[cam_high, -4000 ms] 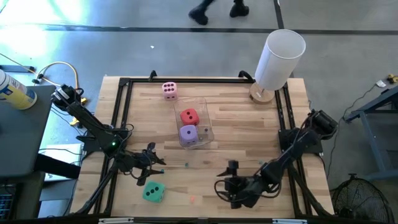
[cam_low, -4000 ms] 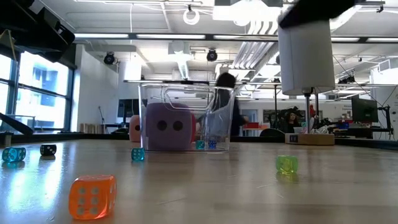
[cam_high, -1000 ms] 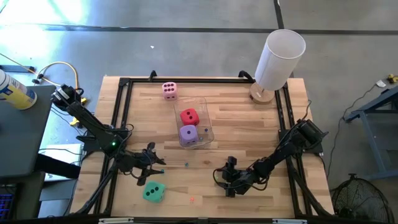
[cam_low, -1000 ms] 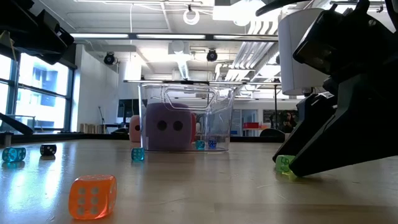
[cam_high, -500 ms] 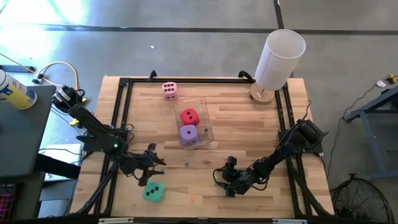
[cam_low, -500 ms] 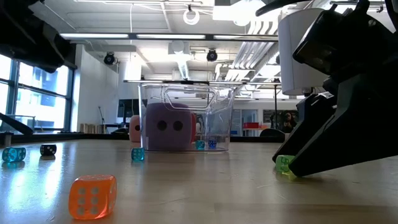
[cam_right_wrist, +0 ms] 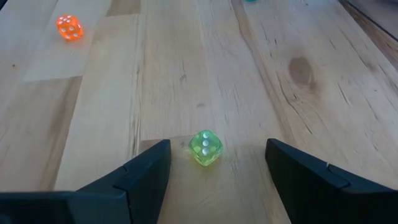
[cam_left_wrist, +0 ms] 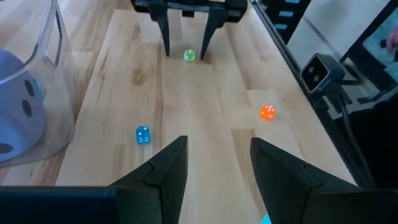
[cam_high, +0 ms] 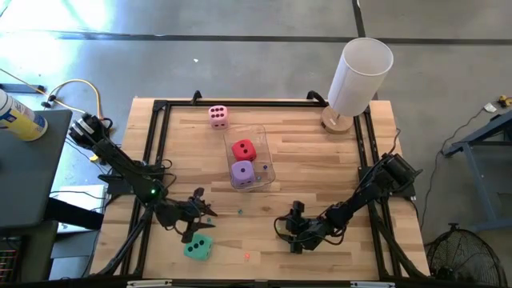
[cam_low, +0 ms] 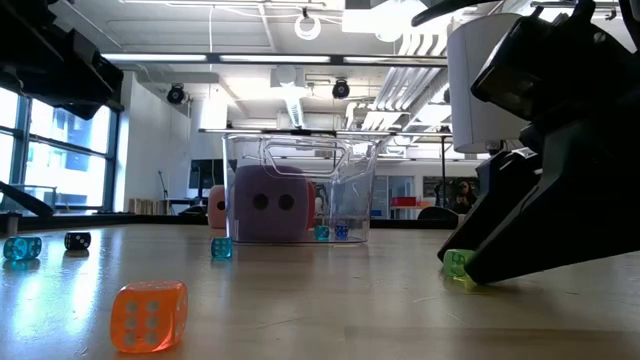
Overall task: Pick & Place Dice
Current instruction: Put the small light green die into the transparent bin
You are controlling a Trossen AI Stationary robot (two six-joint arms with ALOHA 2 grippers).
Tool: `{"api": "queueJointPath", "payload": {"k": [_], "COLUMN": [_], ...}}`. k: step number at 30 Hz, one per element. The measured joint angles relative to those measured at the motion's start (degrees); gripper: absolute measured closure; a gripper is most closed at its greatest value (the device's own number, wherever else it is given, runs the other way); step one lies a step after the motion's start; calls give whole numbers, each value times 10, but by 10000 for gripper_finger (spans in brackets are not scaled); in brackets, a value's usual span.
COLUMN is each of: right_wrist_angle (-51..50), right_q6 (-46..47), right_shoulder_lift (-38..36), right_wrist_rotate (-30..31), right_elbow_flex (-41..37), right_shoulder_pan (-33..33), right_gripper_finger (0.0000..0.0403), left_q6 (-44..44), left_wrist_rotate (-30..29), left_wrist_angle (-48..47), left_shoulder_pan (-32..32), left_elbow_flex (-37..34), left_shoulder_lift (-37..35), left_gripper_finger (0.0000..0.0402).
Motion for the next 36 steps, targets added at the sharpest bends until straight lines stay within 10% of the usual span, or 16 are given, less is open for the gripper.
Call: {"api": "queueJointPath", "payload": {"k": [18,36], "right_wrist_angle": [7,6], "right_q6": [-16,-17], "right_shoulder_lift": [0,0], "right_wrist_rotate": [-5,-10], "right_elbow_flex": [0,1], "right_shoulder_pan": [-6,-7], "right_gripper_finger": [152,283], "left_q6": [3,3], "left_wrist_rotate": [0,0], "left_wrist_angle": [1,1], "left_shoulder_pan": [0,0], "left_elbow_flex": [0,0], "left_shoulder_lift": [0,0], "left_gripper_finger": [234,234]}}
